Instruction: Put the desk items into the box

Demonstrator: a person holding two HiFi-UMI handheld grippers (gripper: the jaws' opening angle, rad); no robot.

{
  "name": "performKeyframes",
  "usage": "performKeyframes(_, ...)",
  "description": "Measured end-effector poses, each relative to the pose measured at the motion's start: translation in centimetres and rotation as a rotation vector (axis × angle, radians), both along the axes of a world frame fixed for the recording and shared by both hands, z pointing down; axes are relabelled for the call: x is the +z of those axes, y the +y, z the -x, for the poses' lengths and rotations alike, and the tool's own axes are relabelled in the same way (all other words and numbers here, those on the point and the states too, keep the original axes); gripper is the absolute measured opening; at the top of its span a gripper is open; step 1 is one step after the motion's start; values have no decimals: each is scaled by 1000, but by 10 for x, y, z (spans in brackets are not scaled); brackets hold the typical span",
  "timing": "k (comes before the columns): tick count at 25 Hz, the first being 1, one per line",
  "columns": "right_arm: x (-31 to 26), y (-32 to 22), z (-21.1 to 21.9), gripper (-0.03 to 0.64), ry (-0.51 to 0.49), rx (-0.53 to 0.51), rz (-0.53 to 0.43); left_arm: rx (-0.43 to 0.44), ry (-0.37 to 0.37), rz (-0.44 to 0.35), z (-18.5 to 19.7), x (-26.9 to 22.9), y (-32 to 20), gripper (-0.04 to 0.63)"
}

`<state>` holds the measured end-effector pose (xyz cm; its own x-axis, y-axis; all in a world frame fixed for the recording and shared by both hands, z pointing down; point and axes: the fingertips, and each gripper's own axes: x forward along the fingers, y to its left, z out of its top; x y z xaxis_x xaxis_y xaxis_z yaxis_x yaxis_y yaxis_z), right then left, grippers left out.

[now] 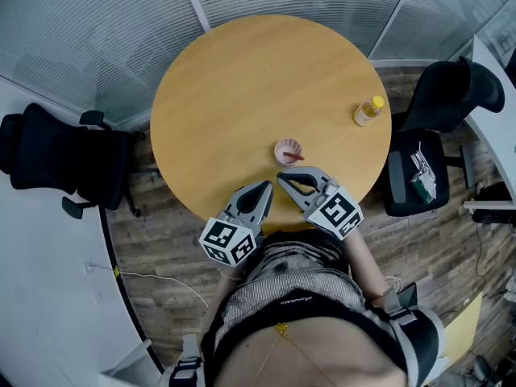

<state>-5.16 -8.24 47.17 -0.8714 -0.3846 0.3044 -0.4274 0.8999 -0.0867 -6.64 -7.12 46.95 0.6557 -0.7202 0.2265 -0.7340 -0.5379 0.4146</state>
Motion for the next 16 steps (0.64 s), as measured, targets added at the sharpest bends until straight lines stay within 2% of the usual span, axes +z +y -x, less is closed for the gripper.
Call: performKeyframes(16, 7, 2, 2, 23, 48, -19, -9, 4, -8, 12, -1, 3, 4, 18)
